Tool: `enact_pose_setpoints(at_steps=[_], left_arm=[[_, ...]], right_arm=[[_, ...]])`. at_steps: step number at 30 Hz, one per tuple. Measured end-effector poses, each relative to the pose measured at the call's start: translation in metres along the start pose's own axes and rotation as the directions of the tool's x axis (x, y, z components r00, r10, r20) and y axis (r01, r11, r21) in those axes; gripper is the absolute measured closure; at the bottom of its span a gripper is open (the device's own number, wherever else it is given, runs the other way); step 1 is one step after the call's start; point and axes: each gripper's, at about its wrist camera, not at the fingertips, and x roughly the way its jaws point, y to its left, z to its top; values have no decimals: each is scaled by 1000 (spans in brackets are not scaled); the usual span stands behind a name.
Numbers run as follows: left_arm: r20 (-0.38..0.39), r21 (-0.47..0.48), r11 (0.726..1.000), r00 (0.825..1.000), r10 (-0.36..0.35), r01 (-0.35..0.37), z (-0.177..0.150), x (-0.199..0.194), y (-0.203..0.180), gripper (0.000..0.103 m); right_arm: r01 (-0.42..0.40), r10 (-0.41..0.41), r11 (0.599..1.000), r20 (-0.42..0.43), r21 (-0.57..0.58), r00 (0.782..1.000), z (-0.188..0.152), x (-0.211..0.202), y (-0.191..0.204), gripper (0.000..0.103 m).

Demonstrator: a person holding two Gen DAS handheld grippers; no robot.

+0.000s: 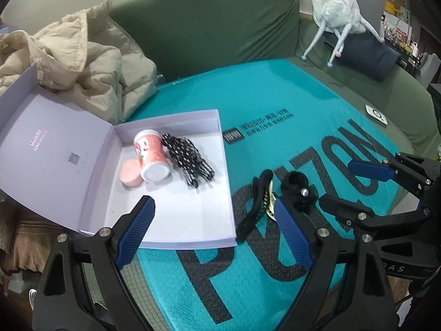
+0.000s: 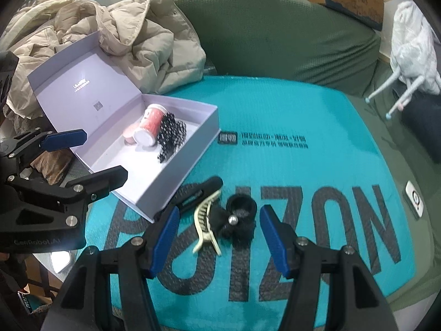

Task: Organize objects
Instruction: 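Withdraw both tools from the box toward the claw clips on the mat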

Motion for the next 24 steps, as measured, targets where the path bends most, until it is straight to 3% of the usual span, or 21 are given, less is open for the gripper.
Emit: enact_pose_setpoints(at_steps=[24], left_arm=[[-66,71,985,986,-154,158,-29,29,-35,16]], right_arm=[[-38,51,992,-104,118,993,-63,33,-31,41]])
